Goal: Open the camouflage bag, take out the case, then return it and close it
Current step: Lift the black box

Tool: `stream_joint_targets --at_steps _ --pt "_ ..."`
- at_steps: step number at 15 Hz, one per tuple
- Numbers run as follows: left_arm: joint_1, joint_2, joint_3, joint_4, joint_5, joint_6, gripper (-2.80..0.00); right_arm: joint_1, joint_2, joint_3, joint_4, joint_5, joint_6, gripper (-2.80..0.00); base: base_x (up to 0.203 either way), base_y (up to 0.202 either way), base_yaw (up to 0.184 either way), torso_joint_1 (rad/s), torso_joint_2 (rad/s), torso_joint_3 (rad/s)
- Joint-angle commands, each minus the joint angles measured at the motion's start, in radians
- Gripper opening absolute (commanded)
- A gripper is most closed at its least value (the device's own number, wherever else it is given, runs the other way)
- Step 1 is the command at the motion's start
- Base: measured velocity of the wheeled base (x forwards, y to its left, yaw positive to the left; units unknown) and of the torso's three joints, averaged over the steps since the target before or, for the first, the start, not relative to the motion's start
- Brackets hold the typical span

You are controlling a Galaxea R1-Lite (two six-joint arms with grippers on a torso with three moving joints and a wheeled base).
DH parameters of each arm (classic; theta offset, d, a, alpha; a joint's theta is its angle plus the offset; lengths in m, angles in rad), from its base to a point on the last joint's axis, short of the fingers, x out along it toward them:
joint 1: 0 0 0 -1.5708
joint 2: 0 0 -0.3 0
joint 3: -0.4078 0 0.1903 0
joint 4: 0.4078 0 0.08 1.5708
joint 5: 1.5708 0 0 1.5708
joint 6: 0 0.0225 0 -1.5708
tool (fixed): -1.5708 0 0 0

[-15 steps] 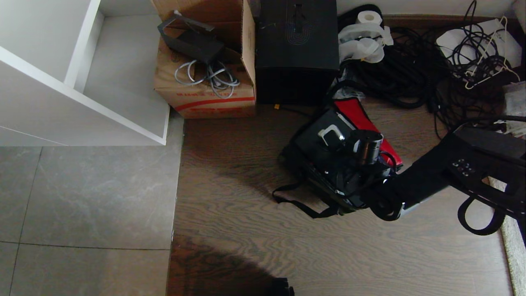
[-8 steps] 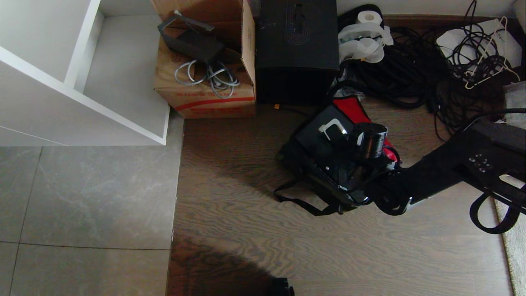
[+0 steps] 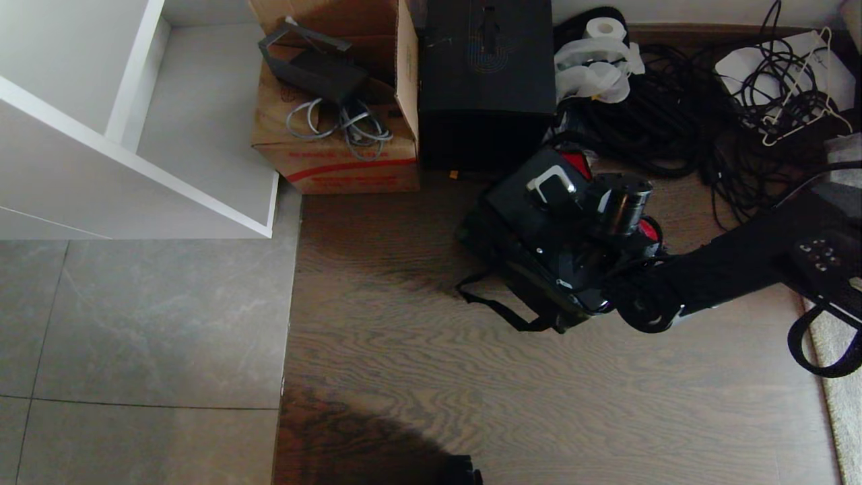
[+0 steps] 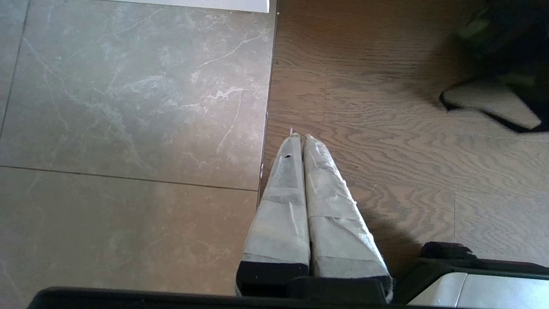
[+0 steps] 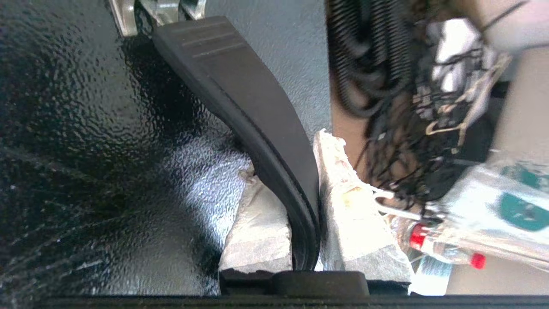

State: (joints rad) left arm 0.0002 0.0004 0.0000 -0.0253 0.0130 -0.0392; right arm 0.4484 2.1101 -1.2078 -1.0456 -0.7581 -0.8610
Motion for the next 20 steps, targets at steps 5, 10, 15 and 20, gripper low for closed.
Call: stream_joint_targets --at_steps 5,10,15,20 --pt "0.001 0.0 0.009 -0.001 0.001 -0.001 -2.8 0.0 0.004 0.028 0.001 -0.007 0.003 -2.8 0.0 0.0 0.0 0.0 0.0 0.0" --pt "0.0 0.0 0.009 -0.001 0.001 -0.001 -2.8 0.0 0.029 0.044 -0.001 -0.006 0.03 -2.8 0.0 0.0 0.0 0.0 0.0 0.0" --pt "0.0 0.0 0.009 -0.001 0.001 -0.001 -2.8 0.004 0.051 0.045 -0.002 -0.007 0.039 -2.8 0.0 0.0 0.0 0.0 0.0 0.0" --pt "0.0 0.0 0.009 -0.001 0.001 0.001 -2.8 0.015 0.096 0.051 -0.011 -0.007 0.05 -2.8 0.0 0.0 0.0 0.0 0.0 0.0"
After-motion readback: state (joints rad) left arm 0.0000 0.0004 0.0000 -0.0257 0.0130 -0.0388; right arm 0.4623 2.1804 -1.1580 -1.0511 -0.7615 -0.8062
